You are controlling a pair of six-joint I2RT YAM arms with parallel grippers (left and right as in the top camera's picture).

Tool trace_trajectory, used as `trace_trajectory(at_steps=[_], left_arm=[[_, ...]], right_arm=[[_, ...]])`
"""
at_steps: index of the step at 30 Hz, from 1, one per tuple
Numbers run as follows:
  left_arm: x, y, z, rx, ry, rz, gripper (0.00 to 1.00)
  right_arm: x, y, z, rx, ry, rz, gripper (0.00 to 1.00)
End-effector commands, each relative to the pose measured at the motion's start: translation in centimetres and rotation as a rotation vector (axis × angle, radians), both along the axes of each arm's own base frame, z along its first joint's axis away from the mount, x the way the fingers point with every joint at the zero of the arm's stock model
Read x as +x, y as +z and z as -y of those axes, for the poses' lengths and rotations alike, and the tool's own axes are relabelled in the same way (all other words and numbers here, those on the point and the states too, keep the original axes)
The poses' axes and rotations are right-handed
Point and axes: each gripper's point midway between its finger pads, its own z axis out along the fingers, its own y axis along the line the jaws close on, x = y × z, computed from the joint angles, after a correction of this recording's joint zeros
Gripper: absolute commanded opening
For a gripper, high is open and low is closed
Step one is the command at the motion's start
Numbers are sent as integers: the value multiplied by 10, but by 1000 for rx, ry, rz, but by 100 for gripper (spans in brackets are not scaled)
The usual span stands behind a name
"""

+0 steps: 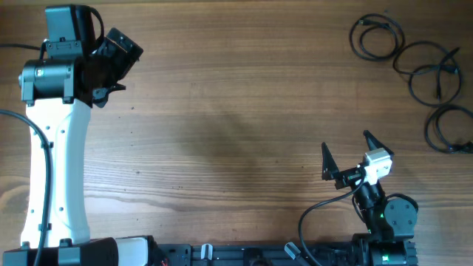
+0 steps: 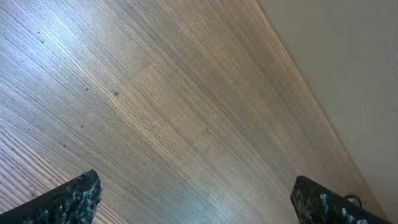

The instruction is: Untangle cables

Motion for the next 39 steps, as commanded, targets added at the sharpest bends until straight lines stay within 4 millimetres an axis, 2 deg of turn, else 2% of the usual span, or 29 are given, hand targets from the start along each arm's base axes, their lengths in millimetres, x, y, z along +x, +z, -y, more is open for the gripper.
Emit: trace_trajectory(at_steps=[1,18,21,26,30,32,33,39], left_arm=[[0,-1,-1,22,-12,-4,100],[0,-1,-1,22,-12,-4,100],[-4,5,-3,38,-8,6,100],[-32,15,-23,153,68,25,100],[-67,6,-32,222,114,74,100],[-78,0,-31,215,119,155,100],[-86,-7,-28,198,118,268,100],[-105,-29,-22,178,119,654,100]], right_arm=[[0,3,2,9,-12,16,100],[0,3,2,8,-12,16,100],[0,3,2,9,-12,16,100],[0,3,2,8,-12,16,100],[0,3,2,8,-12,16,100],[0,3,2,8,-12,16,100],[0,3,2,9,-12,16,100],[0,3,2,9,-12,16,100]])
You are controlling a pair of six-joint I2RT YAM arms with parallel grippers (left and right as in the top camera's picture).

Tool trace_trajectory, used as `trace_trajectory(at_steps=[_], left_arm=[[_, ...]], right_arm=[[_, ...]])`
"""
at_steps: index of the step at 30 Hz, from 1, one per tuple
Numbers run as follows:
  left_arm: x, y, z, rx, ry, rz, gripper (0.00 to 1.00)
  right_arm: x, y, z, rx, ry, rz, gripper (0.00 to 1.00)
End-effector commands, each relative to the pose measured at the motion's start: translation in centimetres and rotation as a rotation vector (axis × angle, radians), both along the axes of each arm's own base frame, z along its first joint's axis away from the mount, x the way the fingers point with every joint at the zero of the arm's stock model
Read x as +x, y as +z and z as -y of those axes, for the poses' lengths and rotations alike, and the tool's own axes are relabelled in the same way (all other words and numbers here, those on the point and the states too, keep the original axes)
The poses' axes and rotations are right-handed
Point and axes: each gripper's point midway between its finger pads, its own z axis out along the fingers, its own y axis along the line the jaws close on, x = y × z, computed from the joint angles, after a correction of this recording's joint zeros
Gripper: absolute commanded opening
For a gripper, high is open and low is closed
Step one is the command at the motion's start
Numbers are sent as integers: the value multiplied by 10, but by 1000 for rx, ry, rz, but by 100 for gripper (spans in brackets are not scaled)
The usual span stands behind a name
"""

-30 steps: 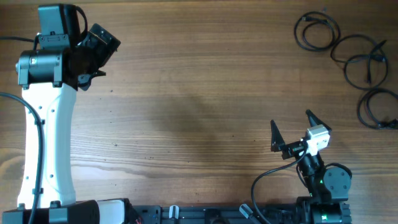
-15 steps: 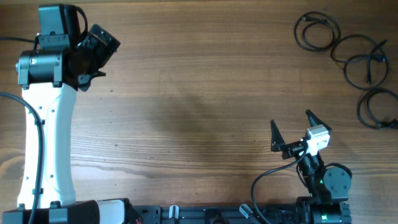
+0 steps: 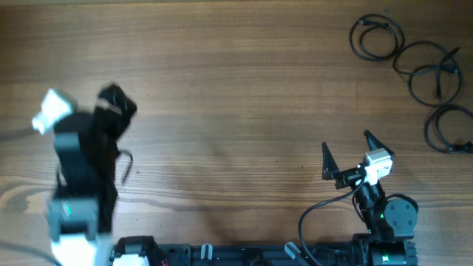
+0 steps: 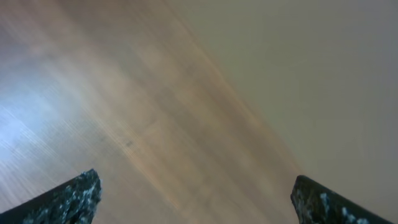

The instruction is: Untangle cables

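Observation:
Three black cable coils lie at the far right of the table: one coil (image 3: pixel 377 37) at the top, a second coil (image 3: pixel 429 70) below it, a third coil (image 3: pixel 451 129) at the right edge. My right gripper (image 3: pixel 347 151) stands open near the front right, well short of the coils. My left gripper (image 3: pixel 117 103) is blurred in motion at the left side of the table; in the left wrist view its fingertips (image 4: pixel 71 199) stand wide apart over bare wood, nothing between them.
The wooden table (image 3: pixel 236 96) fills the overhead view. A black rail (image 3: pixel 244 255) runs along the front edge between the arm bases. The left wrist view shows the table's far edge and a beige floor (image 4: pixel 323 74) beyond it.
My left arm has drawn back from the far left corner toward the front left, its image blurred. The right arm and the coils have not moved.

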Motion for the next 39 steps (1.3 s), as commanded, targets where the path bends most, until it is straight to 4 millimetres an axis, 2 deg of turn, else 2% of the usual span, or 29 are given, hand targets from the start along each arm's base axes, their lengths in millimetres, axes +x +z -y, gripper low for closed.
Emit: trace_trajectory(at_steps=[1,3,7,15,24,27,39], left_arm=[[-15,-30,6,53,-50,160,100],[-18,-34,18,143,-140,277,100],[-28,-47,28,205,-197,368,100],[-40,-70,28,371,-235,308,100],[-44,-95,28,367,-234,304,100],[-45,-110,28,360,-239,264,100],[-45,-111,25,359,-235,260,100]], right_arm=[[0,2,1,8,-8,11,100],[0,2,1,8,-8,11,100],[0,2,1,8,-8,11,100],[0,2,1,8,-8,11,100],[0,2,1,8,-8,11,100],[0,2,1,8,-8,11,100],[0,2,1,8,-8,11,100]])
